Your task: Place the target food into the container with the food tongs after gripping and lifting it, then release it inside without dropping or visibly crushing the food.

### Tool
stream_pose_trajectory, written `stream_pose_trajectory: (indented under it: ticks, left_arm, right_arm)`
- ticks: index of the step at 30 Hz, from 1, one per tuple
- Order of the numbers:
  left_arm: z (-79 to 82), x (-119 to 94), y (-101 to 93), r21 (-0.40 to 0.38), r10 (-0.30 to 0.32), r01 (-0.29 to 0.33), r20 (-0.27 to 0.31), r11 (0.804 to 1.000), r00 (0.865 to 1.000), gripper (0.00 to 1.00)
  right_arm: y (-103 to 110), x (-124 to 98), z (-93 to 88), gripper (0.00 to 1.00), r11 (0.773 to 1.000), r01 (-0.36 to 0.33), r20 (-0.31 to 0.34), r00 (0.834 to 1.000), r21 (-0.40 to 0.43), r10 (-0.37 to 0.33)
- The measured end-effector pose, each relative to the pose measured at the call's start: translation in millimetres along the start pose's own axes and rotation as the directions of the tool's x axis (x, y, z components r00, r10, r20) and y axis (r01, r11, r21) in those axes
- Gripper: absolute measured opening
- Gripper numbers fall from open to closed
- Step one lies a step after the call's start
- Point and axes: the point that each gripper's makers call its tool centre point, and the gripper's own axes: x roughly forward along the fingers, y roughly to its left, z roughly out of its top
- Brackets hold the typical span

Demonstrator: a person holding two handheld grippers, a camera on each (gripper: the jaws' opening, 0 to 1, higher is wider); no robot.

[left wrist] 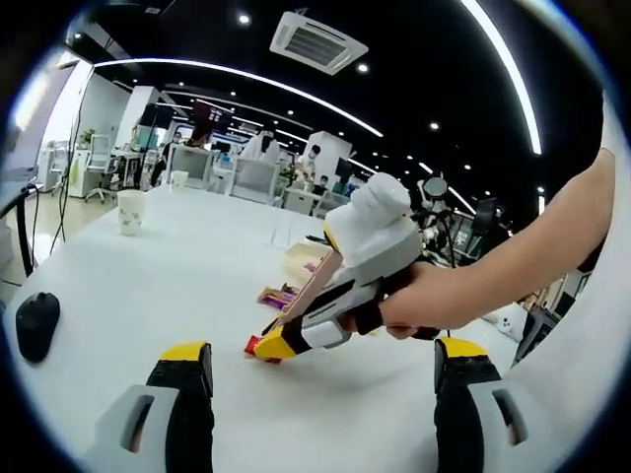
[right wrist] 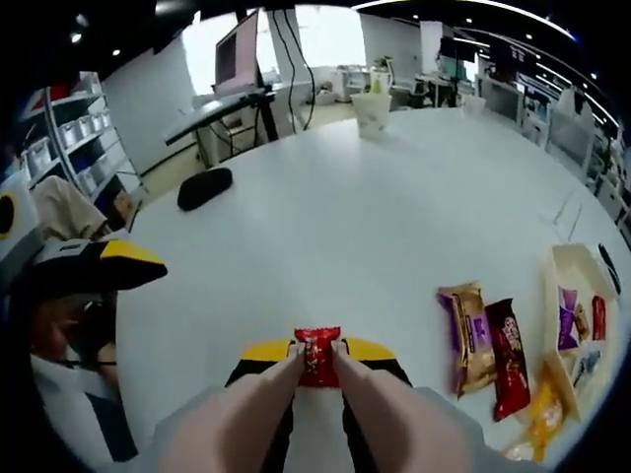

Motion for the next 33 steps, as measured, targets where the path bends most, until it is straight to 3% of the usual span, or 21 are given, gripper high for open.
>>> stream_pose_trajectory:
  ticks: [15, 26, 33]
  left_arm:
    - [1.5, 0.5, -3.4, 0.023, -0.022, 0.023, -0.017, 0.999, 1.000, 0.93]
    - [-2.0, 8.5, -6.0, 0.004, -0.027, 0.027, -0.015, 1.000, 1.000, 0.93]
    - [-0.8, 11.5, -7.5, 0.012, -0.041, 0.041, -0.022, 0.999, 0.999, 0.93]
  right_arm:
    - [7.6, -2.9, -4.6, 0.17, 0.997, 0.004, -0.022, 1.000, -0.076, -0.006]
    - [3.6, -15.9, -16.4, 0.17, 0.999, 0.004, -0.024, 1.000, 0.040, -0.003]
    - [2.8, -27.2, -5.2, 0.17, 0.992, -0.013, 0.050, 0.999, 0.122, 0.007]
